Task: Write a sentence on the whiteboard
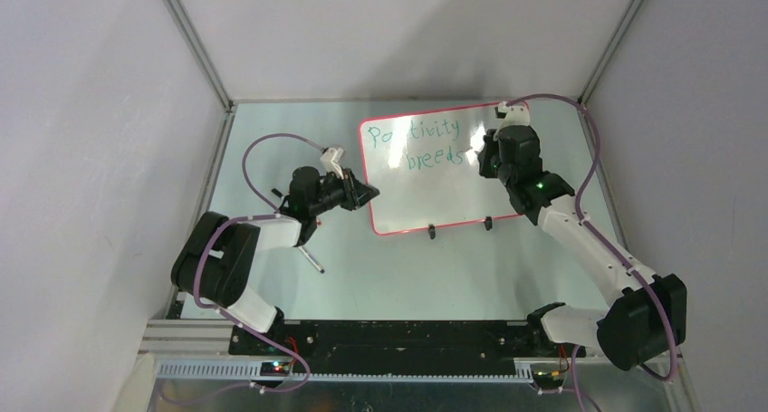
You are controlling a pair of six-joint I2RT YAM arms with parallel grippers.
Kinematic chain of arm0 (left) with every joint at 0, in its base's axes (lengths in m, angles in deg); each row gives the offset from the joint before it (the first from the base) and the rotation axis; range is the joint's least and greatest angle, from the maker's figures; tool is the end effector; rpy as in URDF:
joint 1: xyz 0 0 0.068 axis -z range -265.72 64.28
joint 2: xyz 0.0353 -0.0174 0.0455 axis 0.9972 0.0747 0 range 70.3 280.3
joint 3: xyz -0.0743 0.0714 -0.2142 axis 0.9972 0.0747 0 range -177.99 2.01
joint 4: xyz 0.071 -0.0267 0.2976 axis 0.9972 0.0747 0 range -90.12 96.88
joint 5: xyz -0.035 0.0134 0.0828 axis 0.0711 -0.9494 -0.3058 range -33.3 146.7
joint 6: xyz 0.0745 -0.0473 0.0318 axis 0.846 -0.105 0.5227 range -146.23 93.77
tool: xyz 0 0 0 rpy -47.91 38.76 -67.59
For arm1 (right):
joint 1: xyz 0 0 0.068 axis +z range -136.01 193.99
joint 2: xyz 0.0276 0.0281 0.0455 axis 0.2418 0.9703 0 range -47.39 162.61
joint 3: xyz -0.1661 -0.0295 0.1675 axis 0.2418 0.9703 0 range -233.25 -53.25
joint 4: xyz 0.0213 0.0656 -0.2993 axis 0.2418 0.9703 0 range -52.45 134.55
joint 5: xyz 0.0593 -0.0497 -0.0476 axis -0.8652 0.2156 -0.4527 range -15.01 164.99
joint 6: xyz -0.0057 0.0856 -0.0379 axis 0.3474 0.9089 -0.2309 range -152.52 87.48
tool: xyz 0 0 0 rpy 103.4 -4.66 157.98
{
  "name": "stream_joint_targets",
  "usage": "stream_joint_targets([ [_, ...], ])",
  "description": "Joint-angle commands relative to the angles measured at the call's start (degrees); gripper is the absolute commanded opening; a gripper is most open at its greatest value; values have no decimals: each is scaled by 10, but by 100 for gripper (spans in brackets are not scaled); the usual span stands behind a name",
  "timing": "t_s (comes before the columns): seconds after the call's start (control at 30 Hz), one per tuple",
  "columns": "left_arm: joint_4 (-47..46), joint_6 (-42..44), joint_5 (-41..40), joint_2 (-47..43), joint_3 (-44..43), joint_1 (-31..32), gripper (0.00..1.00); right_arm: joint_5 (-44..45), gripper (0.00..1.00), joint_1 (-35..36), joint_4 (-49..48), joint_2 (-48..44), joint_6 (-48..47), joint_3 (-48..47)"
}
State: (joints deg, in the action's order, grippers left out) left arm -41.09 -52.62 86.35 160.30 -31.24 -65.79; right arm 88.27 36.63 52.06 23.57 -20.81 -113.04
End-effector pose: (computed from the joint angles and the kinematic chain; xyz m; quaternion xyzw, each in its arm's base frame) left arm 0.3364 -0.1664 0.0887 0.1107 0.7784 -0.4170 0.4560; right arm 0.3636 0.1306 0.2629 -0.0188 0.8429 0.0626 0.5341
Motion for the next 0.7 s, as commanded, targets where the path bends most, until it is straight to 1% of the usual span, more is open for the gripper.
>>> stream_joint_targets([
  [0.0, -6, 35, -22, -16, -10, 8, 25, 15, 0, 1, -32, -23, -6, 7],
  [0.33, -3, 37, -22, -15, -12, 8, 24, 25, 0, 0, -48, -21, -6, 15],
  [0.67, -4, 37, -22, -14, -12, 8, 24, 27, 0, -19, -59, -19, 4, 14],
])
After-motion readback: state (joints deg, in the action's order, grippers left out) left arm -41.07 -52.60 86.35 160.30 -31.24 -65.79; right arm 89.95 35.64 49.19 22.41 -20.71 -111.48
